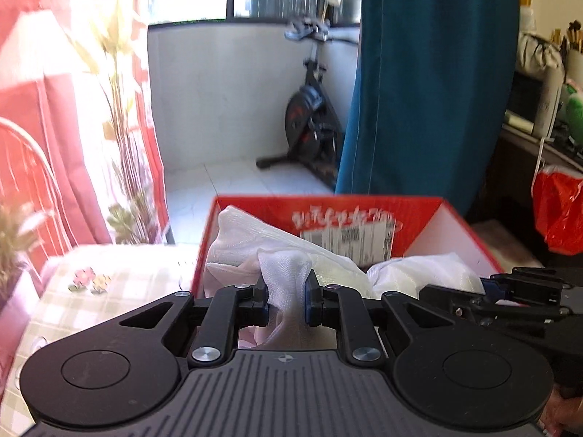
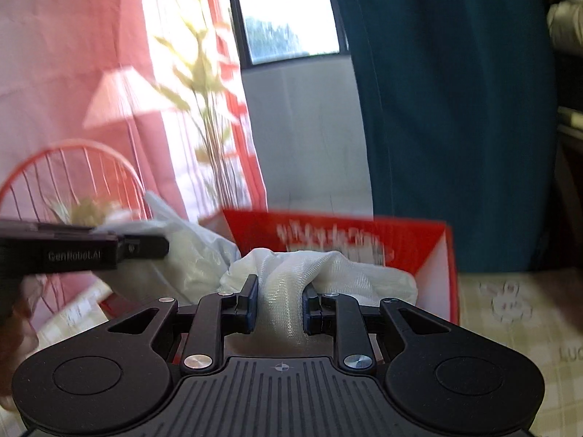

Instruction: Organize soft objects

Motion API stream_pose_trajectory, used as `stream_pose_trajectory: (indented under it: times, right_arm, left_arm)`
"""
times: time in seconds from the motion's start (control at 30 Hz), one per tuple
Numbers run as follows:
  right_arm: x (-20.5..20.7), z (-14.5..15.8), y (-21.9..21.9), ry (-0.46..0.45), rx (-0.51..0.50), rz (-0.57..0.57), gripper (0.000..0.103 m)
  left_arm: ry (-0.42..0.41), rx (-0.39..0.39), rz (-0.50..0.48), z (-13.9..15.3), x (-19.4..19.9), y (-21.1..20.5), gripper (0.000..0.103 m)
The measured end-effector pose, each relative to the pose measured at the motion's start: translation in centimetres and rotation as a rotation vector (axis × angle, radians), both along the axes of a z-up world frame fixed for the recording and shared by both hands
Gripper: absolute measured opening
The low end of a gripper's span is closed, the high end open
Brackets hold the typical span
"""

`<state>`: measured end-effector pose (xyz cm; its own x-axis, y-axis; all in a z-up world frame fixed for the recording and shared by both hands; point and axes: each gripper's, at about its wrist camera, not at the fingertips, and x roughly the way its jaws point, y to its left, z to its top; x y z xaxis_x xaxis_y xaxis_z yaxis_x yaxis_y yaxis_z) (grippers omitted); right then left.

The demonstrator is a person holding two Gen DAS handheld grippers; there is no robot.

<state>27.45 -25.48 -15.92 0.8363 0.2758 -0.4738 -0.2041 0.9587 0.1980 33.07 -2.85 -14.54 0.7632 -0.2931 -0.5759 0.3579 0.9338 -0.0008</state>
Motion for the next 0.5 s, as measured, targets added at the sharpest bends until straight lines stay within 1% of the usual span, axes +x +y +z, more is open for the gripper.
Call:
stream_pose_trajectory:
  times: [0.07, 0.1, 0.13, 0.17, 0.2, 0.23, 0.27, 0.3, 0.37, 0.4, 0.43, 0.5]
  right_arm:
    - [0.4, -1.0, 0.3, 0.036, -0.007, -0.009, 0.021]
    - [0.6, -1.4, 0.2, 0.054, -0.001, -0.016, 0.021]
    - [0.7, -1.7, 0.1, 0.070, 0.008, -0.021, 0.022]
    - [0.9, -1.9, 0.1, 0.083, 0.011, -0.024, 0.023]
    - [0.8, -2.0, 0.1, 0.092, 0.007, -0.027, 0.028]
    - [0.7, -2.0, 0.2, 0.091, -0.003, -0.027, 0.034]
    - [0.4, -2.0, 0.4, 0.085, -0.020, -0.028, 0.036]
    - [0.1, -1.8, 0.5, 0.078, -0.032, -0.030, 0.040]
    - [-0.7, -1.5, 0.0, 0.070, -0.030, -0.033, 0.050]
    - [-1.1, -1.3, -0.1, 0.063, -0.024, -0.037, 0.063]
    - [-1.6, -1.1, -0.1, 0.055, -0.022, -0.041, 0.074]
    - [-2.5, -0.5, 0.0, 0.037, -0.038, -0.041, 0.083]
  left_arm:
    - [0.024, 0.010, -0.008, -0.7, 0.5, 0.1, 0.019]
    - [0.031, 0.020, -0.013, -0.9, 0.7, 0.0, 0.022]
    - [0.033, 0.034, -0.012, -1.2, 0.8, 0.1, 0.030]
    - [0.026, 0.049, -0.007, -1.2, 0.7, 0.0, 0.033]
    - [0.017, 0.058, -0.001, -1.1, 0.5, 0.1, 0.045]
    - [0.006, 0.055, -0.003, -1.0, 0.3, 0.3, 0.062]
    - [-0.007, 0.045, -0.009, -0.7, 0.0, 0.5, 0.070]
    - [-0.019, 0.032, -0.009, -0.4, -0.3, 0.8, 0.081]
    - [-0.032, 0.008, 0.001, 0.2, -0.9, 1.3, 0.087]
    - [-0.032, -0.002, 0.003, 0.4, -1.2, 1.4, 0.088]
    - [-0.032, -0.009, 0.006, 0.7, -1.6, 1.5, 0.089]
    - [-0.039, -0.011, 0.012, 1.1, -2.5, 1.9, 0.092]
